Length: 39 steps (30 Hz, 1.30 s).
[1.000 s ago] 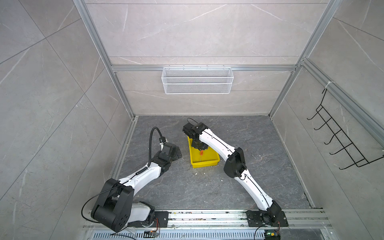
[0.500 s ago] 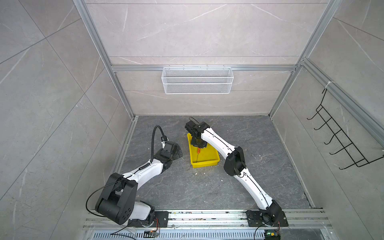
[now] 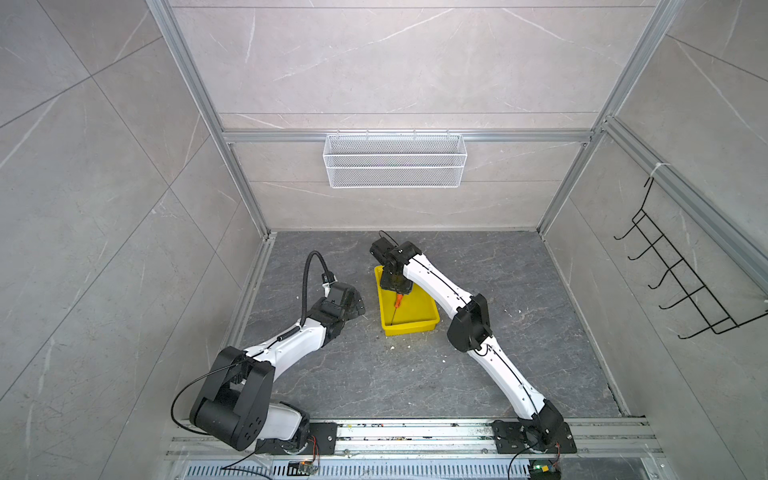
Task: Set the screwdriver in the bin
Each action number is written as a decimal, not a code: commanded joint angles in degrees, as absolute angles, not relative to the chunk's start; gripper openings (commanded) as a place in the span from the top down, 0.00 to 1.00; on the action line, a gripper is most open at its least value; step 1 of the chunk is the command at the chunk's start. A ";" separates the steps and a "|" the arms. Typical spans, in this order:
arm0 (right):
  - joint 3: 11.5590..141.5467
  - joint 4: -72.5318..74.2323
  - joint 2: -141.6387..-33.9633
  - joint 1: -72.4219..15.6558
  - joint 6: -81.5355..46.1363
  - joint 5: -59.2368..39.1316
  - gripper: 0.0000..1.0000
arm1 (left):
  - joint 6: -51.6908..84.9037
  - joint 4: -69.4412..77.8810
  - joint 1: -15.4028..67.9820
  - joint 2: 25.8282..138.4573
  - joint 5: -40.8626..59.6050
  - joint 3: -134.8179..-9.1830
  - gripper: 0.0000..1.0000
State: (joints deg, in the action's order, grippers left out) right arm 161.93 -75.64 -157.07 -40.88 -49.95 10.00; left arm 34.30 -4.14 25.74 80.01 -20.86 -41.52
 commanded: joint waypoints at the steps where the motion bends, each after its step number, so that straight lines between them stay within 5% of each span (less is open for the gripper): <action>1: 164.81 -79.87 -151.92 -40.61 -48.12 10.92 0.41 | 34.37 -3.09 25.65 79.63 -21.07 -42.31 0.00; 8: 159.34 -86.92 -139.27 -43.45 -40.53 29.13 0.26 | 34.43 -4.08 25.66 80.20 -20.21 -43.15 0.00; 14: 136.80 -84.28 -124.31 -45.59 -34.20 46.63 0.23 | 34.37 -4.40 25.62 79.96 -19.96 -42.44 0.00; 22: 84.22 -43.83 -89.00 -45.16 -21.56 47.27 0.18 | 34.03 -6.15 25.66 79.47 -18.02 -41.61 0.00; 24: 70.20 -29.18 -78.23 -45.16 -16.95 45.78 0.03 | 33.93 -3.88 25.65 79.62 -15.59 -40.72 0.00; 28: 47.99 -3.60 -61.25 -45.09 -8.56 47.00 0.01 | 33.45 -5.36 25.66 81.33 -14.59 -42.68 0.00; 32: 38.09 7.32 -59.57 -43.16 3.04 59.52 0.01 | 33.05 -6.24 25.65 81.49 -15.54 -42.59 0.00; 35: 36.84 -0.54 -62.20 -38.00 -1.05 59.11 0.01 | 32.45 -5.72 25.60 79.89 -15.82 -41.73 0.00; 39: 26.03 17.33 -62.62 -33.18 -1.15 55.70 0.01 | 27.72 0.13 25.68 76.51 -15.52 -38.30 0.00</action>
